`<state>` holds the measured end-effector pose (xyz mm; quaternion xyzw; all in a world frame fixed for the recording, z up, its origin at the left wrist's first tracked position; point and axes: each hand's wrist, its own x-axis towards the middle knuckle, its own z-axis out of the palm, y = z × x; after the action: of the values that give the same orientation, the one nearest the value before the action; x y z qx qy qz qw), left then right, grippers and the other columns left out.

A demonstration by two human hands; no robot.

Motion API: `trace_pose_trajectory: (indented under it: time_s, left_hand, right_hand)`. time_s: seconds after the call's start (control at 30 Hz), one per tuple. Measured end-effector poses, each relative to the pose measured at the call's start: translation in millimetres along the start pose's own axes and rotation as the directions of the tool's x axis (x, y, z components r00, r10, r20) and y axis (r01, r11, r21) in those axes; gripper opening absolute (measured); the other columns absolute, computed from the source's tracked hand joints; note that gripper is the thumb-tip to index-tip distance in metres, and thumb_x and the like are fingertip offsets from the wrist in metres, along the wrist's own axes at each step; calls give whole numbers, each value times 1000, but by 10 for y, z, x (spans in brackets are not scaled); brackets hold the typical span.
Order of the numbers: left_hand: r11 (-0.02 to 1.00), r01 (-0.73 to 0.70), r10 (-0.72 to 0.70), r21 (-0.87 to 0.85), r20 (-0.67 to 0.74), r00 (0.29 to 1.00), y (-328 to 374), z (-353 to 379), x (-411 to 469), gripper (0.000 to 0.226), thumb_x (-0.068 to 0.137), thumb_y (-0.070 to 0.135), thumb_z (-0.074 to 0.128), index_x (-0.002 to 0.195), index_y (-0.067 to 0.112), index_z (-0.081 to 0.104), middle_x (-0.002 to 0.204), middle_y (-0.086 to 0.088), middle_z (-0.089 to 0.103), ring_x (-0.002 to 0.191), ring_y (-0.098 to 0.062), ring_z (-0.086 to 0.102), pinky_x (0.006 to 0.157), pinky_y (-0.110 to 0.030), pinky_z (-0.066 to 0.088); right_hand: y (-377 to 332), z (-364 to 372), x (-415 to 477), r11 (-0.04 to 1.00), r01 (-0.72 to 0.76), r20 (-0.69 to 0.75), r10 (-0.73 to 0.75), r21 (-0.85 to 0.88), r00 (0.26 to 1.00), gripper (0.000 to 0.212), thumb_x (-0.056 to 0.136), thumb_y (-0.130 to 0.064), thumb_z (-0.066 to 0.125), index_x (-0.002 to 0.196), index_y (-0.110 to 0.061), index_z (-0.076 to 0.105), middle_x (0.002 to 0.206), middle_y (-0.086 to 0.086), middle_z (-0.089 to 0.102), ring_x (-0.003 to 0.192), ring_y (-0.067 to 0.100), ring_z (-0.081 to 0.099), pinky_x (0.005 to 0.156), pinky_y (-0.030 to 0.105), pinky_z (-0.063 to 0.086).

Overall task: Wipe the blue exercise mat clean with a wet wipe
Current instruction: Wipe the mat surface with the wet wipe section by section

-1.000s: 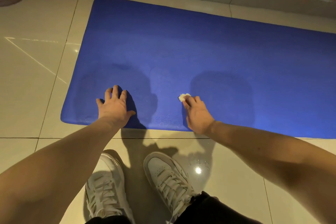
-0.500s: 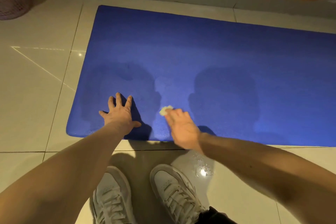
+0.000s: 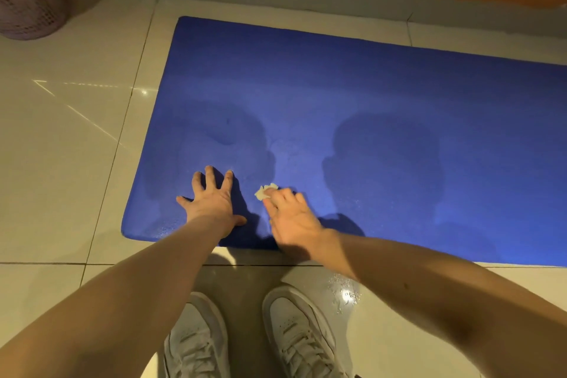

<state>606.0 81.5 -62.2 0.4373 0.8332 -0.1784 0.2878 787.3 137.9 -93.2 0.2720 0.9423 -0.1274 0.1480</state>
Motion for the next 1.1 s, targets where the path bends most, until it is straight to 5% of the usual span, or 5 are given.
trace_pose_trajectory:
  time_s: [0.17, 0.27, 0.57, 0.9, 1.1]
  left_hand:
    - [1000, -1, 1, -14, 5, 1000, -3, -3, 7, 120, 77, 65, 74, 157, 38, -11, 162, -6, -19, 151, -35, -13, 113, -69, 21]
    - [1000, 0, 0, -12, 17, 1000, -6, -13, 1, 119, 78, 64, 73, 157, 38, -11, 162, -6, -20, 151, -35, -13, 114, -69, 21]
    - [1000, 16, -16, -9, 11, 1000, 25, -25, 21, 119, 77, 63, 75, 157, 38, -10, 162, -5, -17, 151, -35, -13, 113, -67, 24]
    - [1000, 21, -21, -20, 32, 999, 26, -31, 54, 121, 75, 64, 76, 156, 39, -10, 162, -5, -20, 150, -35, -14, 113, -68, 21]
    - [999, 21, -20, -41, 21, 1000, 26, -25, 48, 120, 75, 63, 77, 156, 40, -9, 163, -4, -18, 151, -34, -14, 114, -67, 22]
  right_hand:
    - [797, -351, 152, 943, -306, -33, 304, -130, 952, 67, 101, -46, 22, 153, -8, 39, 154, 7, 40, 128, 32, 43, 91, 44, 35]
    - [916, -450, 300, 892, -435, -28, 435, -121, 900, 64, 106, -47, 27, 152, -2, 36, 156, 10, 33, 134, 32, 34, 98, 45, 31]
    - [199, -128, 225, 999, -42, -68, 40, -28, 997, 70, 96, -48, 24, 147, -6, 49, 149, 10, 48, 128, 31, 42, 95, 44, 33]
    - [1056, -503, 661, 877, -450, -148, 429, -165, 891, 61, 106, -43, 28, 148, 0, 40, 145, 12, 41, 123, 31, 39, 94, 43, 36]
    - [267, -299, 546, 988, -149, -150, 152, 32, 977, 59, 104, -40, 42, 153, -6, 37, 155, 9, 35, 134, 31, 34, 103, 44, 32]
